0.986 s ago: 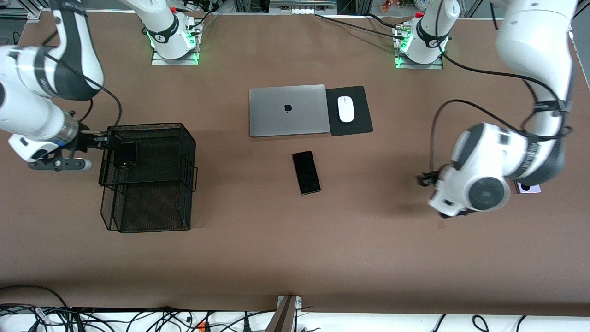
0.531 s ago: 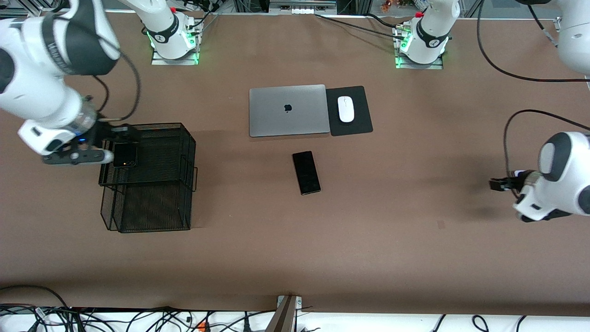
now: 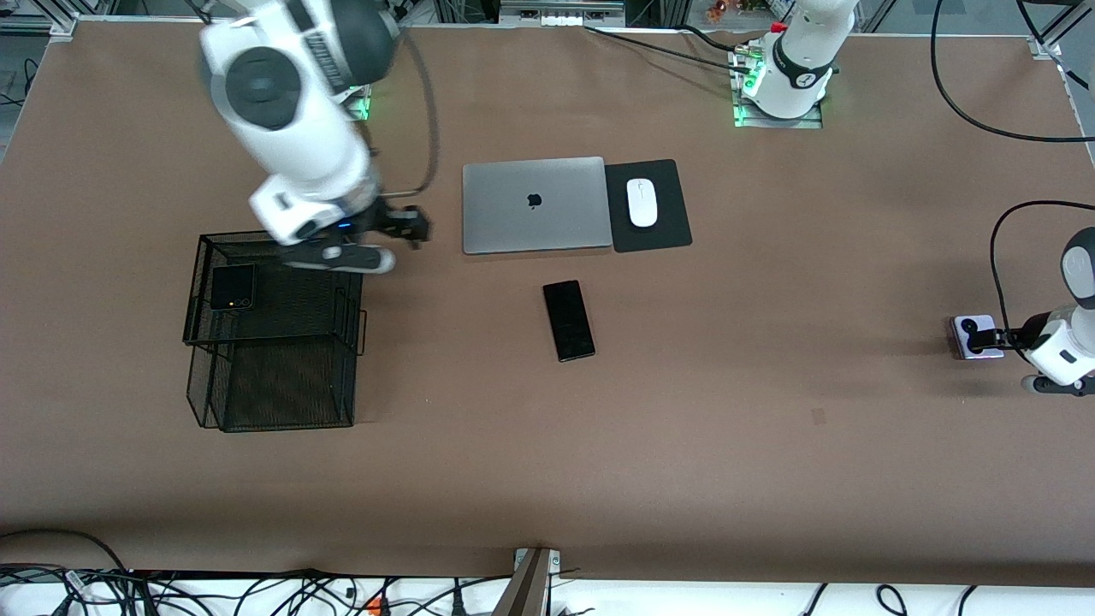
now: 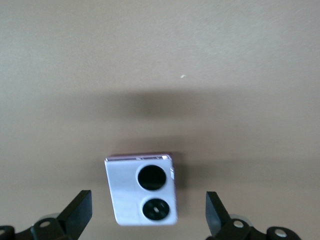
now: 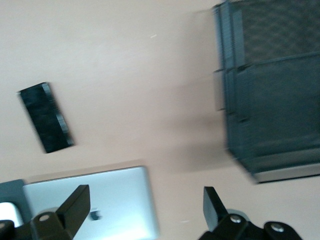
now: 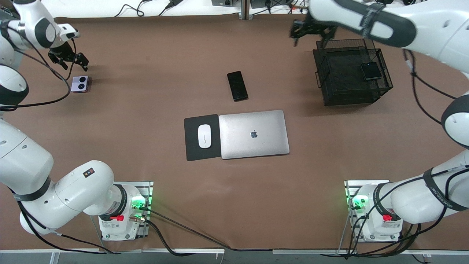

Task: Place phones with both arms
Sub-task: 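Grasp the tall phone with the right gripper while the left grasps the white phone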

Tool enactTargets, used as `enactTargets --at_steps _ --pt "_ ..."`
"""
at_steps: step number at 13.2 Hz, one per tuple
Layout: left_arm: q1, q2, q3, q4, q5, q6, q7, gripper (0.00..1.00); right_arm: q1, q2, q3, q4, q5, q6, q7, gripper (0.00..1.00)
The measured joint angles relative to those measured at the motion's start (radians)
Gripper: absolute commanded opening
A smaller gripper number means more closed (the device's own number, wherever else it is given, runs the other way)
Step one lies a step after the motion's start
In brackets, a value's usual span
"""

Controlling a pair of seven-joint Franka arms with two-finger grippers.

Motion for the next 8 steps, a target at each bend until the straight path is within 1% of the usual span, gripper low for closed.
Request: enactTargets --at_steps 2,4,6,8 --pt "0.043 0.006 -0.001 -0.061 0.000 0.089 0.032 1.00 0.009 0.084 0.108 0.063 -0.068 0.036 0.133 1.00" --pt "0.062 0.014 -0.001 -0.082 0.000 0.114 0.051 1.00 0.032 0.175 0.187 0.119 -0.160 0.075 0.220 1.00" --pt "0.071 0.023 -0.002 -0.086 0.000 0.121 0.055 1.00 0.077 0.259 0.227 0.171 -0.229 0.113 0.271 1.00" --pt "0.077 0.035 -0.002 -0.091 0.000 0.134 0.056 1.00 0.129 0.332 0.236 0.218 -0.269 0.146 0.299 1.00"
